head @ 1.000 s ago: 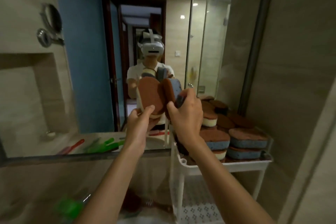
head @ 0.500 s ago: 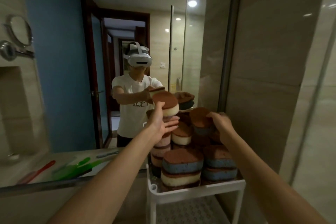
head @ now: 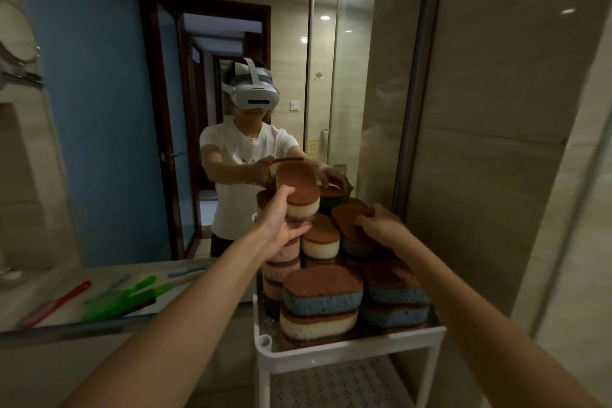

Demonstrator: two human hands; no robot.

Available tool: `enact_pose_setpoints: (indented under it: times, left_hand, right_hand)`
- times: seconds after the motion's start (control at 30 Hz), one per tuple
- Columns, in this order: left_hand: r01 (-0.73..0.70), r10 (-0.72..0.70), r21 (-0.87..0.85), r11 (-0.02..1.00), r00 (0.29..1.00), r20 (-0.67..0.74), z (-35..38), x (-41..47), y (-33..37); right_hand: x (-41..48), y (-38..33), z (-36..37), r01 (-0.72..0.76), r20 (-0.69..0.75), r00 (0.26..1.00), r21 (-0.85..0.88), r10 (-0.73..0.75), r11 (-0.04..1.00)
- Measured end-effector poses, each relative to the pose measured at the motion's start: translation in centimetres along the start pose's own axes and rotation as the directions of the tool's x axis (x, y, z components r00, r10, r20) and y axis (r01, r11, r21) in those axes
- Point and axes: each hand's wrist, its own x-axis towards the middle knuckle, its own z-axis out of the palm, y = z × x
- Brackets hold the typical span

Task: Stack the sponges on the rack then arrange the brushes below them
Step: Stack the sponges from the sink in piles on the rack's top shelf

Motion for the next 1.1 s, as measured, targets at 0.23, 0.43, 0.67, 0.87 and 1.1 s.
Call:
enact_pose_setpoints:
  times: [0.23, 0.43, 0.67, 0.87, 1.1]
  left_hand:
    - [0.001, -0.001, -0.002, 1.0, 1.0, 0.02, 0.1, -0.3, -0.1]
    - [-0.019, 0.019, 0.046, 0.999, 1.0, -0.006, 0.6, -0.3, -0.1]
    - [-0.153, 0.151, 0.269, 0.951, 0.988, 0.027, 3.1, -1.1, 0.3]
    - [-0.133, 0.099, 0.332, 0.934, 0.988, 0.116, 5.9, -1.4, 0.0]
    - [-0.184, 0.021, 0.547, 0.817, 0.957, 0.29, 7.2, -1.2, -1.2]
  right_hand:
    - [-0.2, -0.2, 0.9, 0.093, 0.101, 0.993, -0.28, -0.067, 0.955]
    - [-1.3, -0.8, 0.7, 0.11, 0.1, 0.992, -0.366, -0.078, 0.924]
    - [-3.9, -0.5, 0.0, 0.513, -0.283, 0.833, 0.071, -0.476, 0.856]
    - [-4.5, 1.0, -0.7, 0.619, -0.273, 0.774, 0.139, -0.571, 0.773]
    - [-4.5, 3.1, -3.4, 0.474, -0.36, 0.855, 0.248, -0.374, 0.845]
